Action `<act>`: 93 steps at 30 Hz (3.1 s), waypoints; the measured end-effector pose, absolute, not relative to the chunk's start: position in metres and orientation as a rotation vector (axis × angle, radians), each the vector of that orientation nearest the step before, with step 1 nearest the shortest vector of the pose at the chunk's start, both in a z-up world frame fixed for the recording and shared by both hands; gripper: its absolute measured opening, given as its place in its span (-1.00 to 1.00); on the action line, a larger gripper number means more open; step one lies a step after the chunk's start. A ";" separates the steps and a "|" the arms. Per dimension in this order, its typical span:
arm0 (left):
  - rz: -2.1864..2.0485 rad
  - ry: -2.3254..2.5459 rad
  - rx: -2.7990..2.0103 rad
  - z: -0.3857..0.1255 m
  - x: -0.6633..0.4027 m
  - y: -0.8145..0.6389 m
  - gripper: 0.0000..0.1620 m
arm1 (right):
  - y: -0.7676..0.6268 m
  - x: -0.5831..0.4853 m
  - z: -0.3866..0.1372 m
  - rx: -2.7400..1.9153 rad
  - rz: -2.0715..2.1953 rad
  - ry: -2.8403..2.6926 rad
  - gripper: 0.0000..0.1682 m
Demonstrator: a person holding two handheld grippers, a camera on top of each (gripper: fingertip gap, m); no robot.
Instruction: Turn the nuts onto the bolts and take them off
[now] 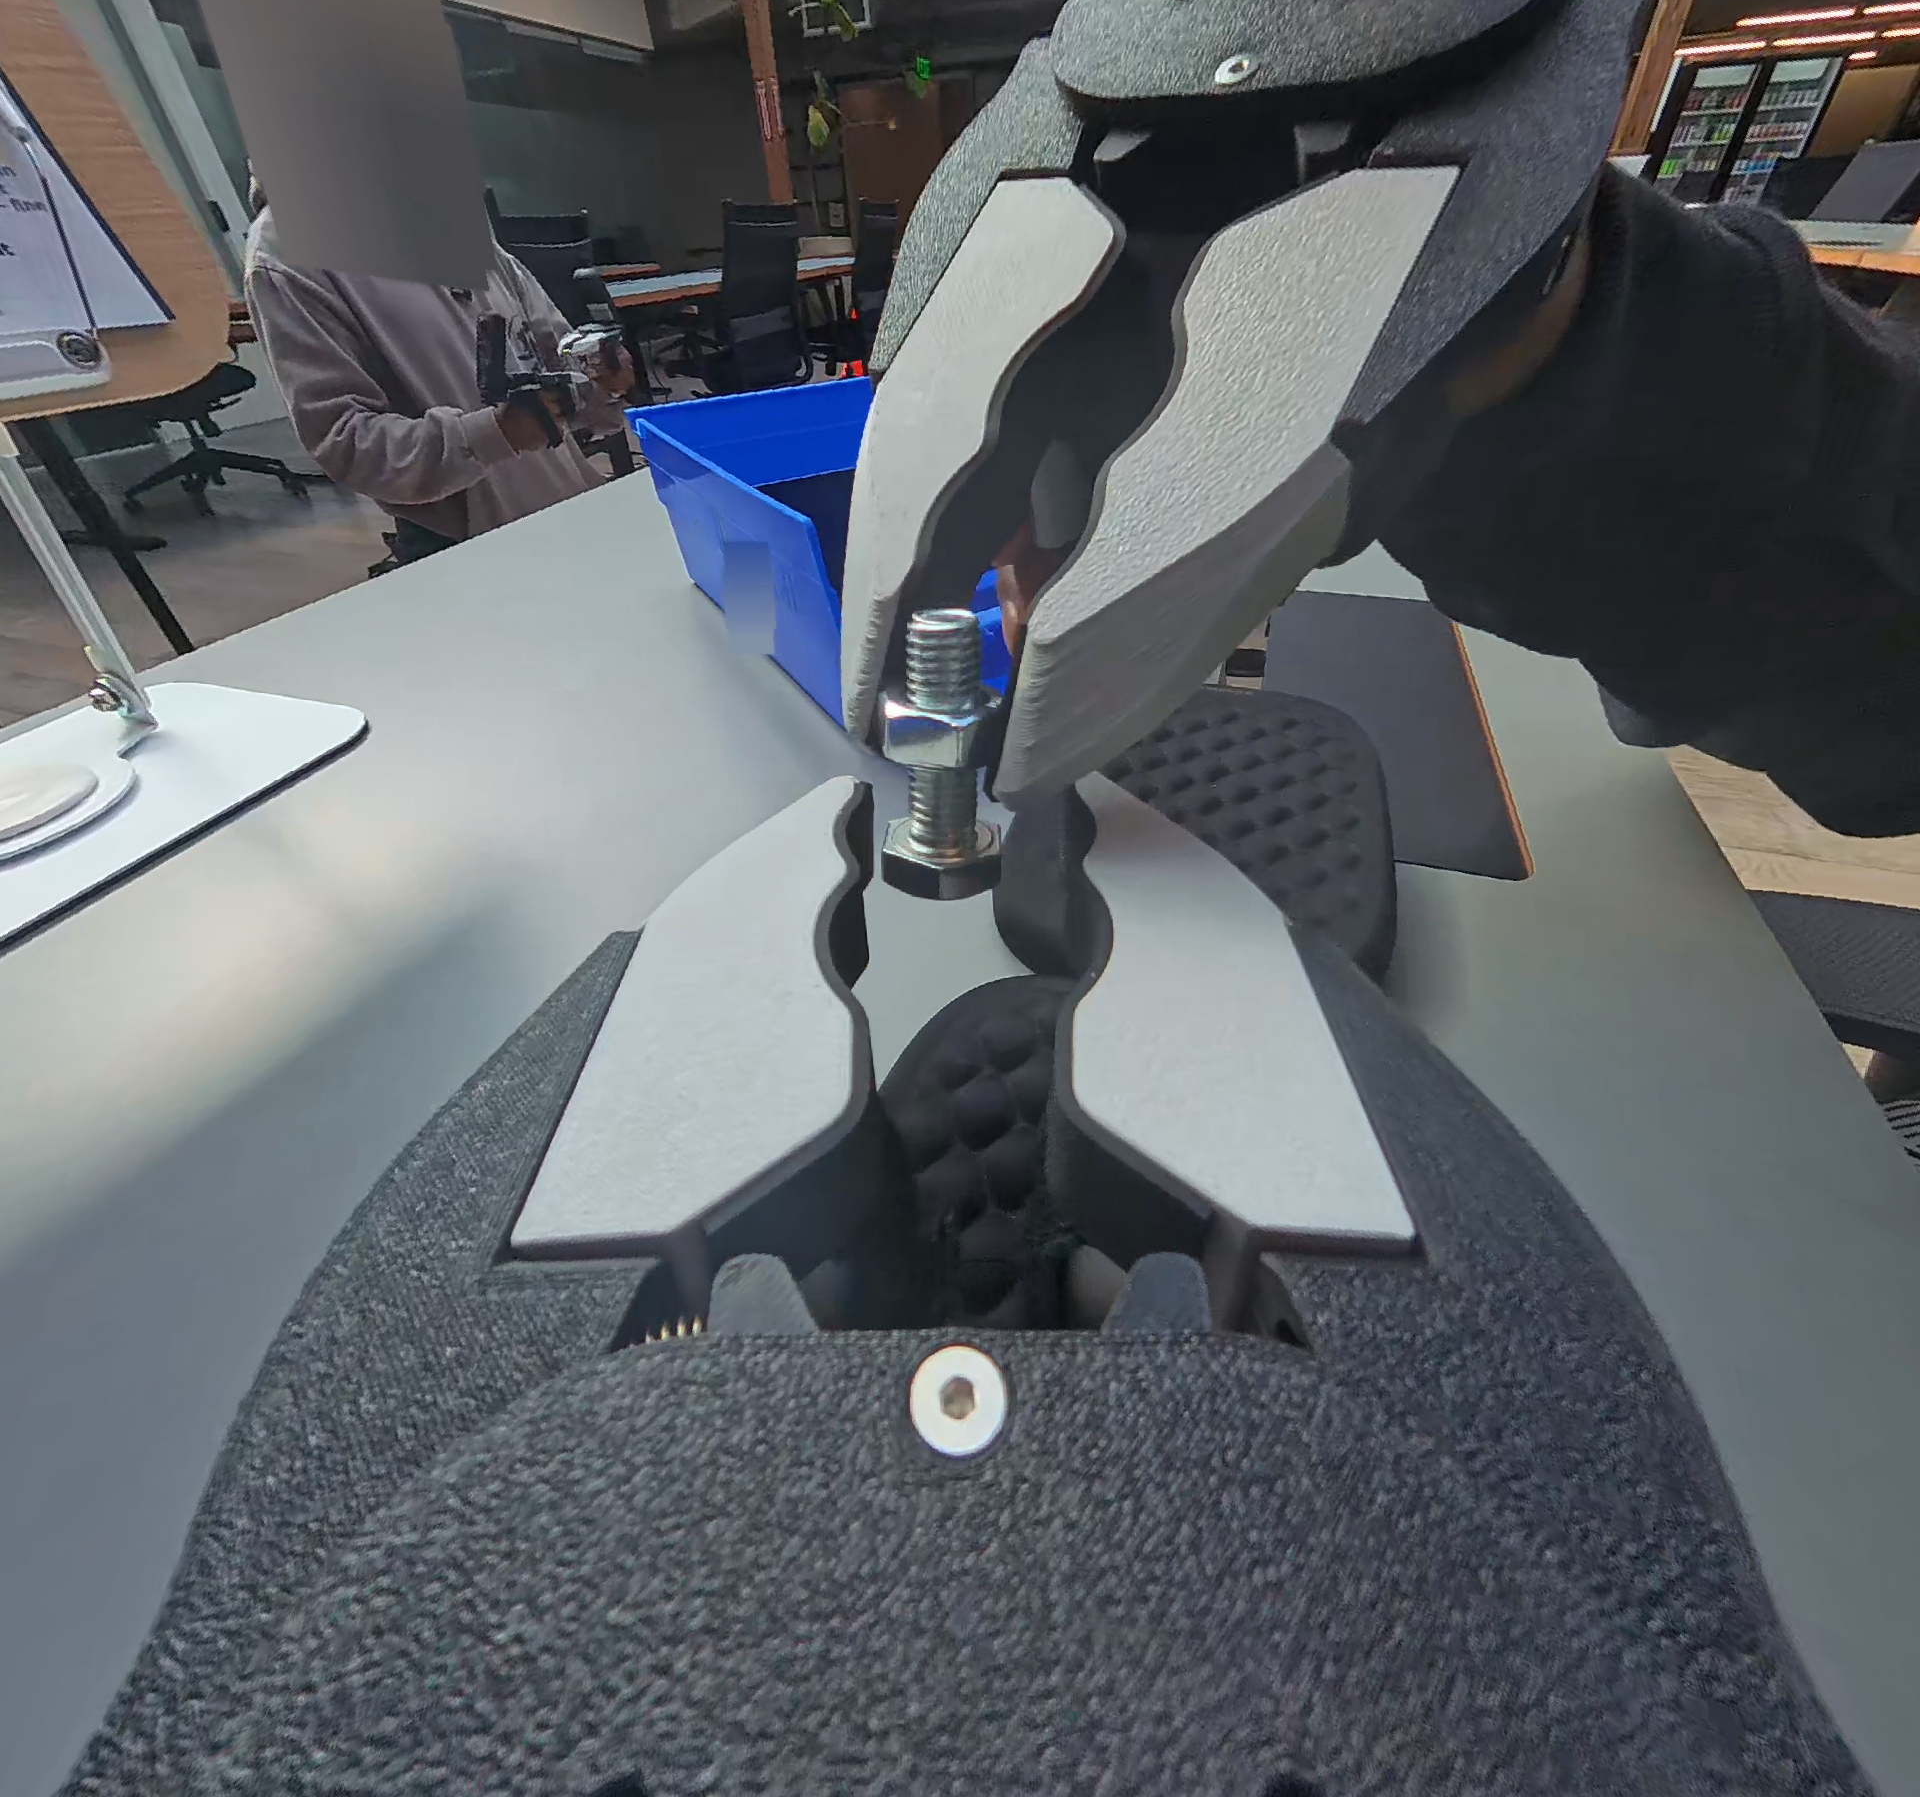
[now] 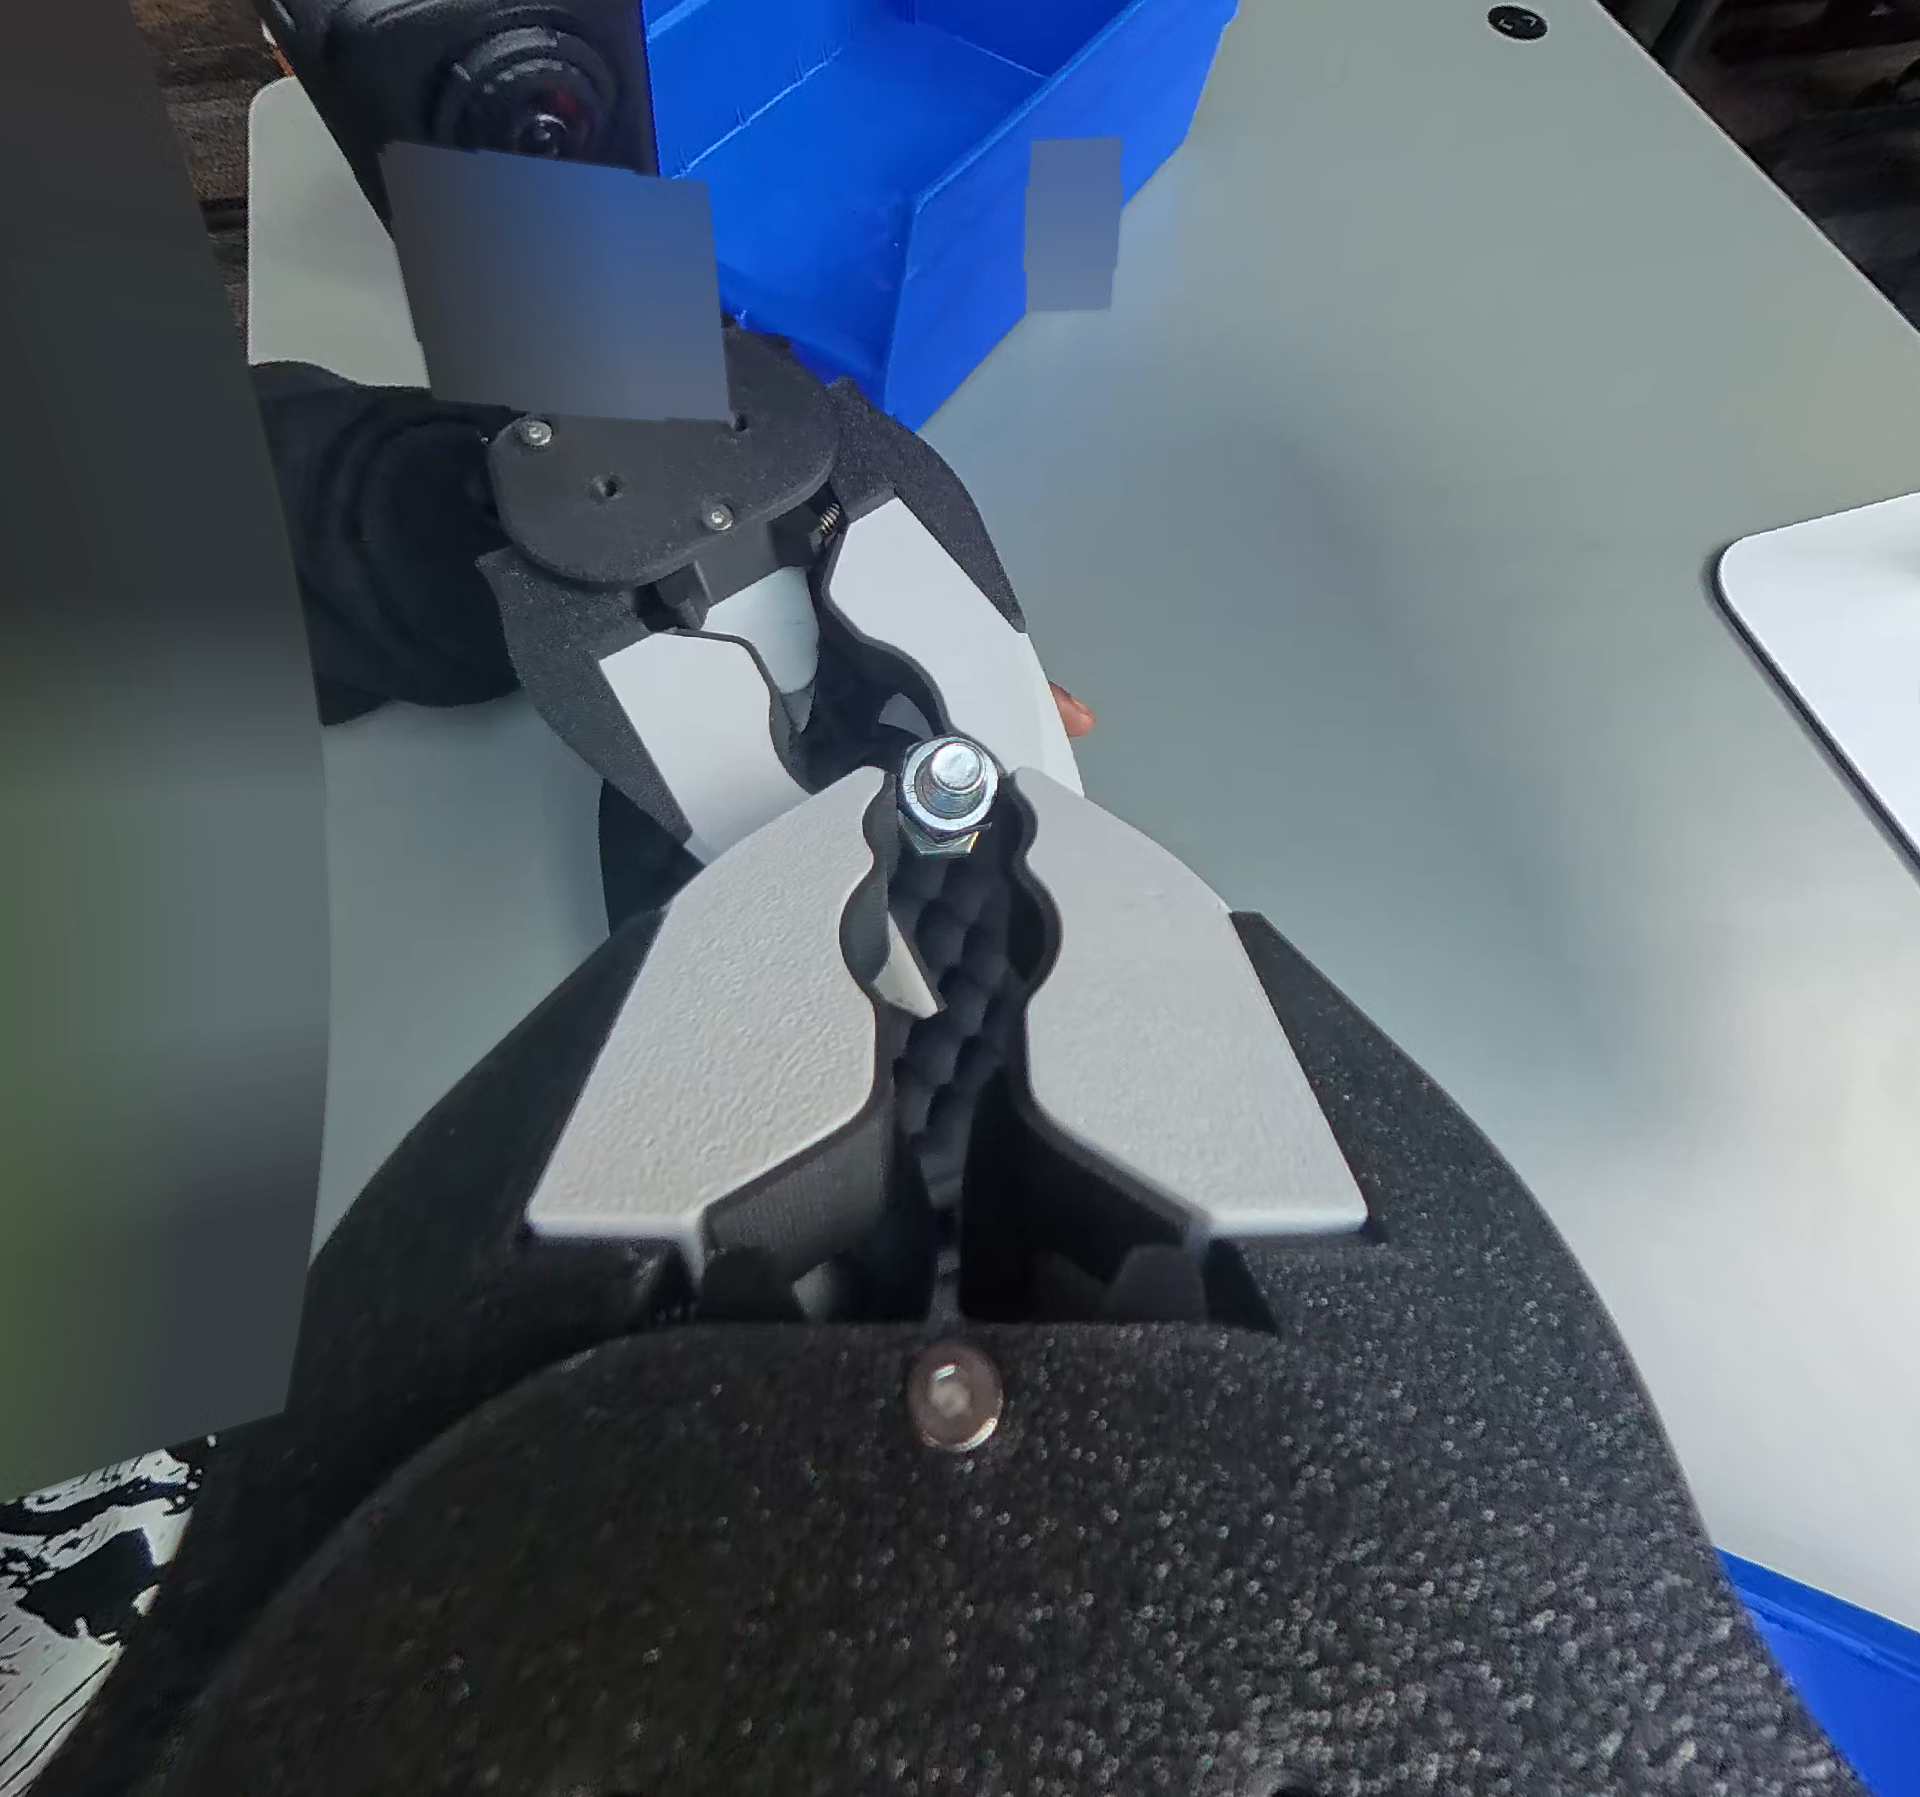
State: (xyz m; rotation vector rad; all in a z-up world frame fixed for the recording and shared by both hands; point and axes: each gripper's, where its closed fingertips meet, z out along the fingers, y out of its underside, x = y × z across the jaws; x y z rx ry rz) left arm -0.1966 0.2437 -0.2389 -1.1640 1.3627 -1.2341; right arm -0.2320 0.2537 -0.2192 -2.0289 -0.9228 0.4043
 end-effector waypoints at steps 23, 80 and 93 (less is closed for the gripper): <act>-1.183 1.378 -1.136 -0.240 -0.196 0.243 -0.78 | 0.249 -0.232 -0.218 -2.042 0.417 -0.956 -0.79; -1.458 1.468 -1.043 -0.236 -0.200 0.207 -0.83 | 0.237 -0.195 -0.213 -1.633 0.485 -0.494 -0.52; -1.443 1.483 -1.040 -0.238 -0.199 0.205 -0.83 | 0.242 -0.237 -0.206 -1.548 0.553 -0.559 -0.26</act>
